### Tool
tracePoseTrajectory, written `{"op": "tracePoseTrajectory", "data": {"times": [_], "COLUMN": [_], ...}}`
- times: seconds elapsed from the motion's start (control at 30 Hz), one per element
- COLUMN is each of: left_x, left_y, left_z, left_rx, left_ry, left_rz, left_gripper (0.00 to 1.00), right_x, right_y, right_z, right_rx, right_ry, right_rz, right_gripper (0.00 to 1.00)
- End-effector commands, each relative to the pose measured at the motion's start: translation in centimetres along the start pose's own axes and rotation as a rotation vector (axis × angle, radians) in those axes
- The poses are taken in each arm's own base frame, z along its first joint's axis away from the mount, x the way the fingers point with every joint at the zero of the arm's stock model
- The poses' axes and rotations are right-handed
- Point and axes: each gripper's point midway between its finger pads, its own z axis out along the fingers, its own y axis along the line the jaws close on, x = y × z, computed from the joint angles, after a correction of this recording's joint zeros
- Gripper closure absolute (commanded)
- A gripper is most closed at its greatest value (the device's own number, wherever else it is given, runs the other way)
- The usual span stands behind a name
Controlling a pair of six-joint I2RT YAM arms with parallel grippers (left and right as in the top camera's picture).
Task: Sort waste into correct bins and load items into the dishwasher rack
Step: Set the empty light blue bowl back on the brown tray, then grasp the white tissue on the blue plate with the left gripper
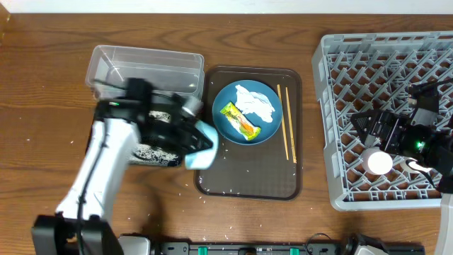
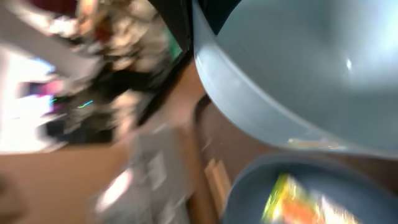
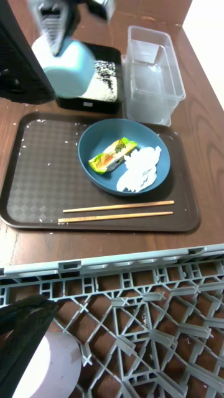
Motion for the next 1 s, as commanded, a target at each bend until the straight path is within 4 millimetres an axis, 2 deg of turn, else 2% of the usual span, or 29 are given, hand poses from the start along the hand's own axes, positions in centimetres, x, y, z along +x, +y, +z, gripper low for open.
{"op": "tracePoseTrajectory", "data": {"times": [0.0,0.1,0.2,0.37,0.43,0.5,0.6,0.77,0.87,0.97], "left_x": [1.4,1.9,1.7,1.1,1.2,1.1,0.3,-4.4,-7.8,-10.4], "left_y": [3.2,4.0,4.5,3.8,3.7,3.3,1.2,-3.5,-3.3,-1.7], "left_z": [2.2,5.0,7.4,10.7,11.3,11.3,10.5,7.9,6.3,6.0], "left_rx": [-0.360,-0.555,-0.677,-0.706,-0.702,-0.691,-0.655,-0.617,-0.692,-0.752], "left_ry": [0.092,0.110,0.080,0.051,0.051,0.050,0.038,-0.099,-0.214,-0.272], "left_rz": [-0.066,-0.023,0.030,0.098,0.093,0.089,0.093,0.222,0.301,0.354], "left_gripper": [0.94,0.93,0.93,0.86,0.76,0.66,0.59,0.42,0.37,0.36], "right_x": [-0.1,-0.1,-0.1,0.0,0.0,0.0,0.0,-0.1,-0.1,-0.1], "right_y": [0.6,0.6,0.6,0.6,0.6,0.6,0.6,0.2,0.2,0.2], "right_z": [-0.2,-0.2,-0.2,-0.2,-0.2,-0.2,-0.2,-0.2,-0.2,-0.2], "right_rx": [-0.018,-0.018,-0.018,-0.018,-0.018,-0.018,-0.016,0.008,0.008,0.009], "right_ry": [-0.003,-0.003,-0.002,0.000,0.001,0.001,-0.001,-0.002,-0.002,-0.002], "right_rz": [-0.029,-0.029,-0.029,-0.027,-0.027,-0.027,-0.028,-0.028,-0.028,-0.028], "right_gripper": [0.04,0.04,0.04,0.04,0.04,0.04,0.04,0.04,0.03,0.03]}}
